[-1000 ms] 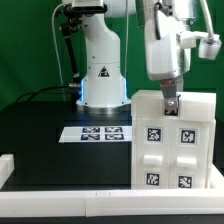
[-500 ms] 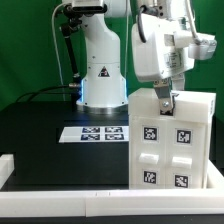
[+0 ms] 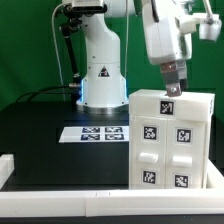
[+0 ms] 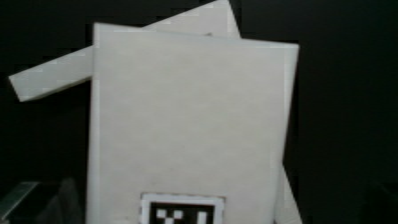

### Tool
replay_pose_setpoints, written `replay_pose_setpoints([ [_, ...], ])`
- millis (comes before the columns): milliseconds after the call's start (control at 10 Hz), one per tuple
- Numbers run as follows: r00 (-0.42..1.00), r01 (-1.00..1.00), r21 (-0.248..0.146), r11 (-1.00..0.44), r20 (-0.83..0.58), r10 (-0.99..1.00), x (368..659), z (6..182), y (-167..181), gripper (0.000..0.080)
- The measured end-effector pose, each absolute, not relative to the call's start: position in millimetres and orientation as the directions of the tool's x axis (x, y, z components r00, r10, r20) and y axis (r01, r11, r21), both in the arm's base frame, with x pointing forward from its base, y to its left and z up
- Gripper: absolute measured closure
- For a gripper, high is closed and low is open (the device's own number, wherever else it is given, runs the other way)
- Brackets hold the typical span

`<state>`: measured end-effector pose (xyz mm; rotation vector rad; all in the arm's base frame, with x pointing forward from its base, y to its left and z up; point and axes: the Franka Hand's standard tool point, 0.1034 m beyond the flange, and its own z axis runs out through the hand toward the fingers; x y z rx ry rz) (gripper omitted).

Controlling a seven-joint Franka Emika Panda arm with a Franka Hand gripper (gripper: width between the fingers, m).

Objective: Assemble cabinet

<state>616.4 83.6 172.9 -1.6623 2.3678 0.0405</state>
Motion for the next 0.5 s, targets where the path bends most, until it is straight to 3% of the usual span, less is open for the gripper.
replay_pose_setpoints([
  [500,-0.310,-0.933,-0.120,0.340,-0.215,-0.926,616.5,172.0,84.0,0.0002],
])
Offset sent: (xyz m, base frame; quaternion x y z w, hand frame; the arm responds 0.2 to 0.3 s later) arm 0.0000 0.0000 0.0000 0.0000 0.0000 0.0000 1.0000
